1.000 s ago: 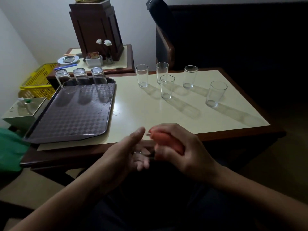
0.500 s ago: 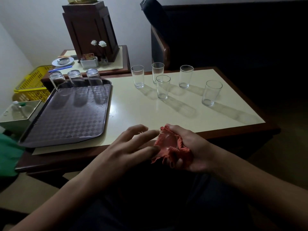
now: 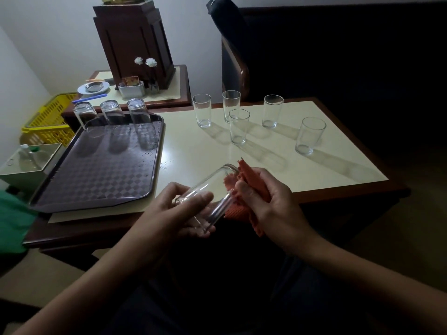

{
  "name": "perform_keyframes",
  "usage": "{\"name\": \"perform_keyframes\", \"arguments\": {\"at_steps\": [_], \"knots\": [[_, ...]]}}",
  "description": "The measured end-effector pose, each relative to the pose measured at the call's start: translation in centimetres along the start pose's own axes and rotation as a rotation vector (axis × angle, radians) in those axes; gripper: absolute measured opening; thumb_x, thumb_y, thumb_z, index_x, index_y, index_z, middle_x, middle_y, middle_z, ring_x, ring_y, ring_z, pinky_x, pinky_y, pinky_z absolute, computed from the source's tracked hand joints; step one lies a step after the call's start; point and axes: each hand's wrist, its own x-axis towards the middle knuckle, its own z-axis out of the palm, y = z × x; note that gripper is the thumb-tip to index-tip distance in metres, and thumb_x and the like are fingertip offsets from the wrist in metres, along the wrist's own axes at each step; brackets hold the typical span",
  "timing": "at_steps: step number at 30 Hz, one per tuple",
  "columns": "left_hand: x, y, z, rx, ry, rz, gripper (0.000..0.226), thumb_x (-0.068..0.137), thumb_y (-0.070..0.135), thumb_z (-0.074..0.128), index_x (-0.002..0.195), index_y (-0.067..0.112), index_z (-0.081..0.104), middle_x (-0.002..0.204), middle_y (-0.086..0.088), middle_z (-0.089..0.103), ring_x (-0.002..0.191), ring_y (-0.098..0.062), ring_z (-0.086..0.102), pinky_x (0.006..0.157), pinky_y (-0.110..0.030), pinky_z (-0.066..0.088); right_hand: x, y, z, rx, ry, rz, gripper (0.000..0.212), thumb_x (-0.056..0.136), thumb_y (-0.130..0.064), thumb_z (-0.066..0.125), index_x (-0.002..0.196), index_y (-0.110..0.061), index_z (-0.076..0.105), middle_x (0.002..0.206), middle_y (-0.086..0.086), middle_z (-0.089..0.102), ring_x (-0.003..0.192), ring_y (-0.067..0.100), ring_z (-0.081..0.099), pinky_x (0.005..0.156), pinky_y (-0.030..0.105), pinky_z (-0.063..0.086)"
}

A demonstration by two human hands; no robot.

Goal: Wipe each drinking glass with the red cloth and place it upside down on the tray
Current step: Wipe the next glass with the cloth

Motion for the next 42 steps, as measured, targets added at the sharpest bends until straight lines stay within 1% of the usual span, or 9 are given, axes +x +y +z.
{"name": "perform_keyframes", "arguments": {"at_steps": [7, 12, 16, 20, 24, 28, 33, 36, 42], "knots": [[-0.6, -1.7, 0.0, 0.484, -0.064, 0.275, 0.061, 0.067, 0.039, 0.097, 0.118, 0.028, 0.066, 0.106, -0.003, 0.078, 0.097, -0.019, 0.078, 0.088, -0.044, 0.062, -0.1, 1.1, 0.2, 0.083, -0.082, 0.217, 0.043, 0.093, -0.063, 0.065, 0.117, -0.028, 0.072, 0.114, 0.011, 0.079, 0.107, 0.035, 0.077, 0.105, 0.061, 0.055], [0.3, -1.4, 1.0, -0.056, -0.109, -0.171, 0.063, 0.079, 0.032, 0.078, 0.124, -0.006, 0.059, 0.103, -0.030, 0.071, 0.082, -0.037, 0.070, 0.069, -0.040, 0.062, -0.5, 0.1, 0.3, 0.013, -0.091, 0.031, 0.034, 0.105, -0.019, 0.066, 0.139, -0.024, 0.063, 0.134, -0.007, 0.072, 0.126, 0.007, 0.068, 0.103, 0.025, 0.054], [0.7, -2.0, 1.3, -0.072, -0.203, -0.240, 0.061, 0.087, 0.036, 0.071, 0.125, -0.012, 0.060, 0.100, -0.031, 0.070, 0.085, -0.035, 0.069, 0.071, -0.033, 0.060, 0.3, 0.4, 0.9, 0.363, -0.019, 0.273, 0.035, 0.104, -0.042, 0.063, 0.132, -0.021, 0.067, 0.126, 0.011, 0.074, 0.124, 0.034, 0.070, 0.113, 0.057, 0.052], [1.0, -3.1, 2.2, -0.091, -0.282, -0.348, 0.050, 0.089, 0.043, 0.066, 0.111, -0.001, 0.070, 0.099, -0.023, 0.070, 0.088, -0.031, 0.070, 0.078, -0.037, 0.058, -0.7, 0.9, 2.0, 0.180, -0.077, 0.161, 0.053, 0.101, -0.063, 0.049, 0.148, -0.037, 0.048, 0.128, -0.008, 0.072, 0.123, 0.005, 0.069, 0.108, 0.032, 0.054], [1.4, -2.6, 2.1, -0.268, -0.206, -0.356, 0.041, 0.097, 0.038, 0.042, 0.090, 0.007, 0.068, 0.079, -0.015, 0.063, 0.067, -0.025, 0.064, 0.074, -0.038, 0.054, -2.4, 1.3, 3.2, 0.023, -0.305, 0.127, 0.079, 0.097, -0.077, 0.044, 0.165, -0.053, 0.010, 0.177, -0.009, 0.019, 0.161, 0.016, 0.027, 0.128, 0.048, 0.034], [2.3, -2.2, 0.4, -0.209, -0.135, -0.290, 0.072, 0.097, 0.067, 0.050, 0.118, 0.000, 0.063, 0.086, -0.017, 0.052, 0.069, -0.022, 0.051, 0.059, -0.032, 0.040, -4.3, 1.4, 3.5, -0.320, -0.433, -0.107, 0.082, 0.111, -0.039, 0.047, 0.165, -0.041, -0.014, 0.170, -0.028, -0.027, 0.157, -0.008, -0.021, 0.130, 0.019, 0.000], [2.3, -2.4, -0.1, -0.437, -0.249, -0.211, 0.055, 0.108, 0.045, 0.044, 0.148, 0.008, 0.052, 0.114, -0.014, 0.061, 0.076, -0.017, 0.059, 0.064, -0.028, 0.050, -2.9, 1.2, 3.3, -0.331, -0.342, -0.198, 0.079, 0.110, -0.042, 0.046, 0.170, -0.025, -0.002, 0.178, -0.014, -0.008, 0.163, 0.005, -0.010, 0.135, 0.043, 0.007], [2.3, -1.9, -0.2, -0.416, -0.278, -0.239, 0.055, 0.105, 0.047, 0.043, 0.140, 0.009, 0.062, 0.135, -0.010, 0.062, 0.114, -0.033, 0.062, 0.100, -0.041, 0.050, -3.1, 1.4, 3.5, -0.555, -0.289, -0.551, 0.065, 0.109, -0.018, 0.055, 0.164, 0.000, 0.024, 0.177, 0.013, 0.010, 0.166, 0.029, 0.004, 0.133, 0.053, 0.016], [1.4, -2.4, 0.3, -0.382, -0.261, -0.156, 0.042, 0.106, 0.041, 0.048, 0.132, 0.016, 0.070, 0.136, -0.018, 0.066, 0.125, -0.033, 0.062, 0.112, -0.044, 0.039, -1.8, 2.0, 2.2, -0.463, -0.183, -0.591, 0.054, 0.106, -0.004, 0.057, 0.158, 0.001, 0.042, 0.168, 0.014, 0.039, 0.160, 0.023, 0.033, 0.130, 0.042, 0.031]]}}
